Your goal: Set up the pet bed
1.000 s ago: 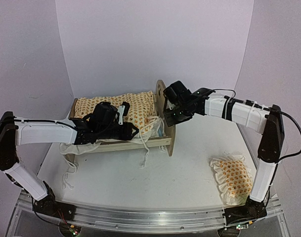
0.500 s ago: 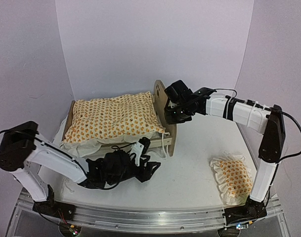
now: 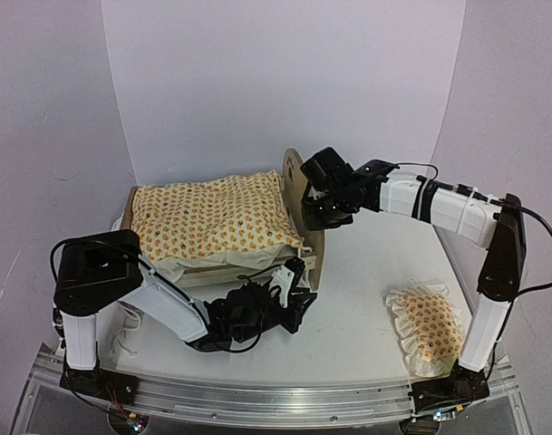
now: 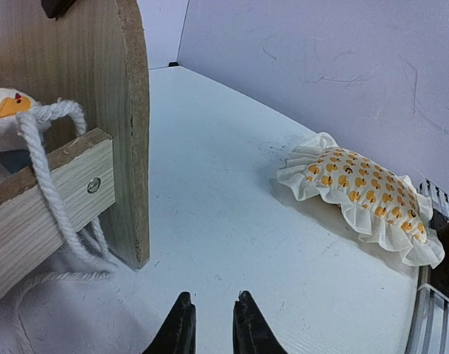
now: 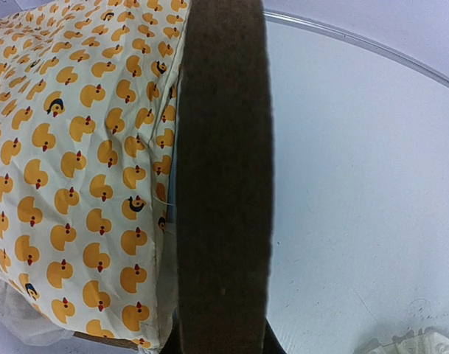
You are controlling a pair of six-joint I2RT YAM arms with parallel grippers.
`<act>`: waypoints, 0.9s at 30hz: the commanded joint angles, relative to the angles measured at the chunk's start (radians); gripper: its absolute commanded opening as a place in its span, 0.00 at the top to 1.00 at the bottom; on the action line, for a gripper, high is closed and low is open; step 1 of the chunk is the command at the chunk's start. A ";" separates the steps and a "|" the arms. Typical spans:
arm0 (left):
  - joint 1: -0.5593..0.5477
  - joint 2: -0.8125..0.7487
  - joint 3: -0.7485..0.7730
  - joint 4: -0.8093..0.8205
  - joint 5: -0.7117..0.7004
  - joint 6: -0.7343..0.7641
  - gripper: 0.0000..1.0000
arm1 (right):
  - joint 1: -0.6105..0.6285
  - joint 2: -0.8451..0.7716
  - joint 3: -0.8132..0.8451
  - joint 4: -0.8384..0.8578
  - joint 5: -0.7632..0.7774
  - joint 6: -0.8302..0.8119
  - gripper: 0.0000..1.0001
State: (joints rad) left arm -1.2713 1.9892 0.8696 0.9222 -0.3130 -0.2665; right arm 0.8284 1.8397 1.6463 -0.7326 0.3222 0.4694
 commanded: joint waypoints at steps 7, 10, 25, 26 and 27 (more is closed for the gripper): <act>0.047 0.151 0.154 0.081 -0.089 0.079 0.89 | 0.047 -0.155 0.083 0.188 -0.082 0.051 1.00; 0.071 0.185 0.178 0.091 -0.116 0.108 0.87 | 0.050 -0.158 0.082 0.190 -0.078 0.051 1.00; 0.128 0.266 0.235 0.126 -0.086 0.143 0.76 | 0.058 -0.144 0.096 0.193 -0.095 0.046 1.00; 0.131 0.272 0.243 0.123 -0.088 0.136 0.75 | 0.058 -0.143 0.097 0.193 -0.096 0.046 1.00; 0.135 0.279 0.249 0.120 -0.089 0.129 0.74 | 0.059 -0.144 0.098 0.193 -0.096 0.046 1.00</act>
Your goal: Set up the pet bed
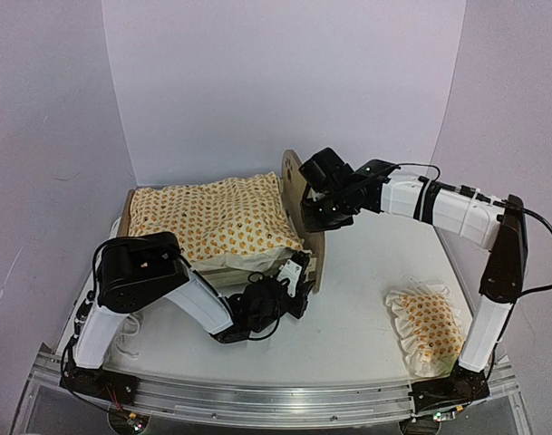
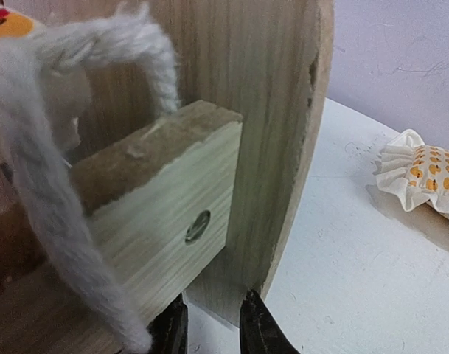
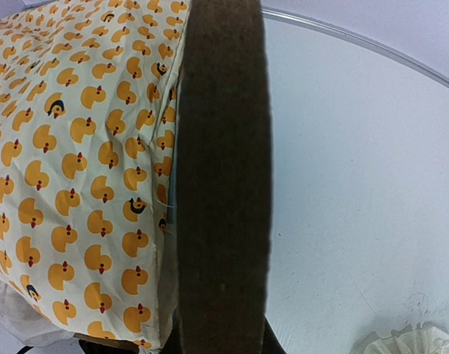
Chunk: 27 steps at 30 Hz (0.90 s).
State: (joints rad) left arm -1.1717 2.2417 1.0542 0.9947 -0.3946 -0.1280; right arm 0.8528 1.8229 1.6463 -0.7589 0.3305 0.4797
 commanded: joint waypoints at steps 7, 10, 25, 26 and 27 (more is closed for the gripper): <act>0.063 0.058 0.108 0.007 -0.040 -0.024 0.77 | 0.041 -0.135 0.098 0.219 -0.099 0.034 1.00; 0.067 0.070 0.128 0.001 -0.043 -0.017 0.78 | 0.043 -0.134 0.102 0.219 -0.102 0.037 1.00; 0.094 0.020 0.084 -0.005 0.059 0.028 1.00 | 0.052 -0.143 0.085 0.224 -0.069 0.034 1.00; 0.091 0.000 0.062 -0.004 0.069 0.027 1.00 | 0.051 -0.142 0.080 0.226 -0.059 0.031 1.00; 0.086 -0.024 0.038 -0.004 0.080 0.026 1.00 | 0.051 -0.140 0.075 0.230 -0.047 0.029 1.00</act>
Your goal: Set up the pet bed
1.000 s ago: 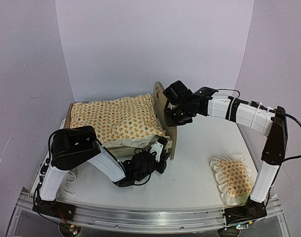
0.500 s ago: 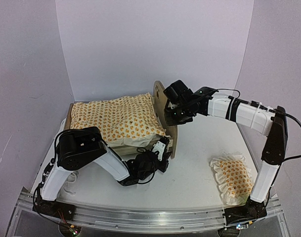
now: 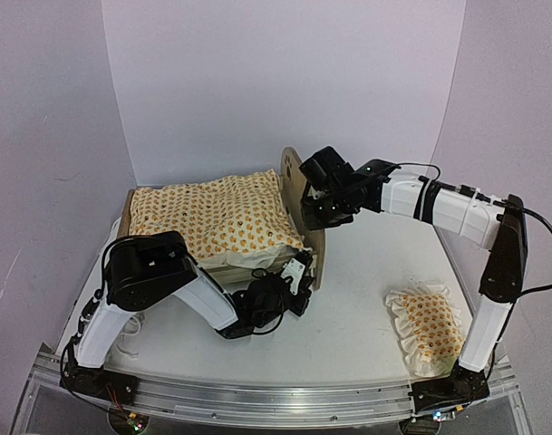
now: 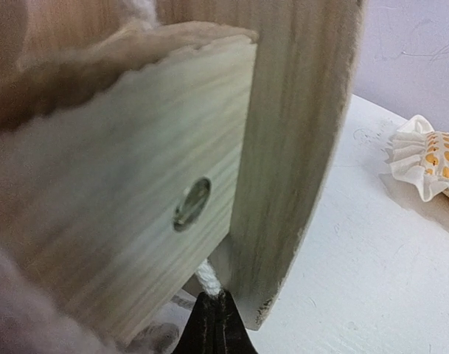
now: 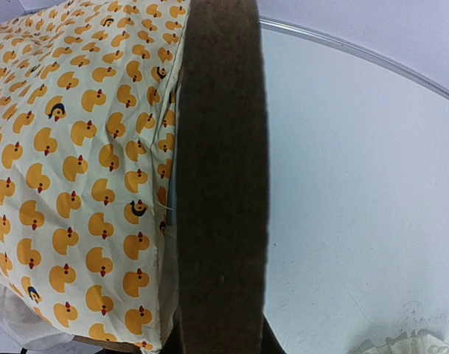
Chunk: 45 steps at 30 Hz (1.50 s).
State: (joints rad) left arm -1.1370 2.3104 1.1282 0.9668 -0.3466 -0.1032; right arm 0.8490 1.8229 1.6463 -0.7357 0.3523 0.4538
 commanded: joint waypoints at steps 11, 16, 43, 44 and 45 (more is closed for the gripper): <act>-0.058 -0.353 -0.288 -0.010 0.090 -0.096 1.00 | 0.053 -0.085 -0.002 0.315 0.068 -0.041 1.00; -0.087 -0.402 -0.326 -0.039 0.149 -0.133 1.00 | 0.051 -0.049 -0.032 0.329 0.073 -0.043 1.00; 0.011 -0.114 -0.086 -0.069 0.053 -0.125 0.63 | 0.053 -0.131 0.018 0.311 -0.090 0.056 1.00; 0.013 -0.103 -0.078 -0.073 0.055 -0.129 0.64 | 0.053 -0.131 0.019 0.311 -0.090 0.055 1.00; 0.016 -0.094 -0.071 -0.077 0.058 -0.133 0.65 | 0.053 -0.131 0.021 0.311 -0.089 0.055 1.00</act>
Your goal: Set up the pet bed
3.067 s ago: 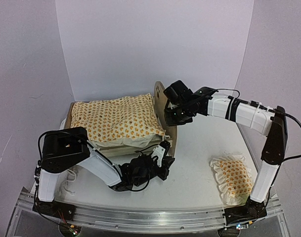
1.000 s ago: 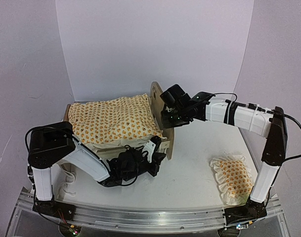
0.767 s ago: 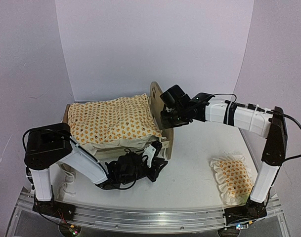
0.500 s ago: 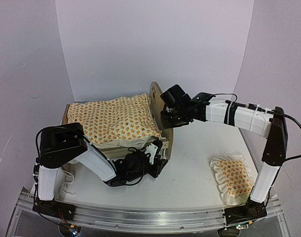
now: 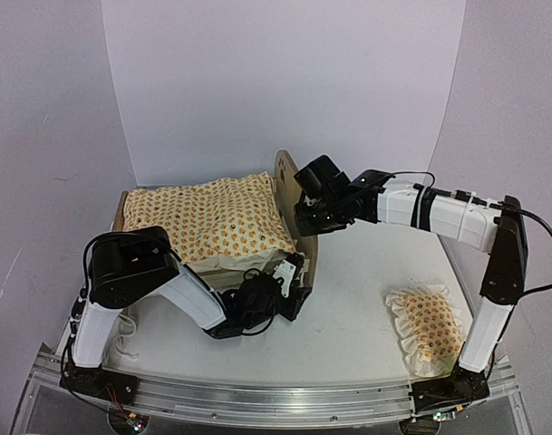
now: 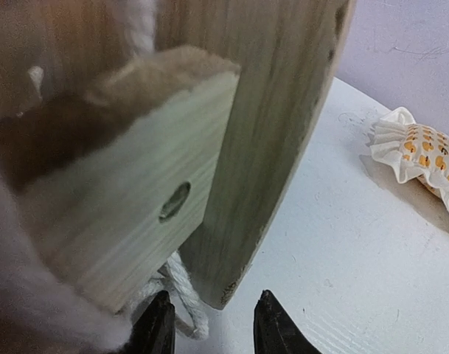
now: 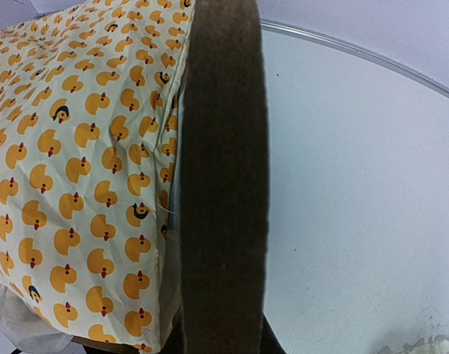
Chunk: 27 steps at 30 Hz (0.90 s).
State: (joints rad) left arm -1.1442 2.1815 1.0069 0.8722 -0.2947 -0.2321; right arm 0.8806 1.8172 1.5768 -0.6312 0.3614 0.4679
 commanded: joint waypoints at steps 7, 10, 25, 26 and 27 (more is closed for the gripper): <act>0.032 -0.006 0.026 -0.023 0.036 0.000 0.97 | 0.021 -0.117 0.099 0.210 -0.061 0.034 1.00; 0.032 -0.109 -0.036 -0.048 0.125 -0.030 1.00 | 0.020 -0.098 0.088 0.234 -0.001 0.006 1.00; 0.030 -0.410 -0.134 -0.131 0.570 -0.245 1.00 | -0.001 -0.071 0.035 0.181 -0.021 -0.242 0.72; 0.034 -0.412 -0.127 -0.140 0.575 -0.249 1.00 | -0.005 -0.092 0.029 0.131 -0.041 -0.248 0.66; 0.038 -0.411 -0.116 -0.153 0.581 -0.258 1.00 | -0.007 -0.118 0.018 0.083 -0.063 -0.251 0.59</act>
State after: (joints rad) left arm -1.1015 1.8301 0.8471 0.7109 0.1421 -0.4522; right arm 0.8787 1.8172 1.5768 -0.5629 0.3691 0.3332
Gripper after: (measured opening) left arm 0.010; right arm 0.300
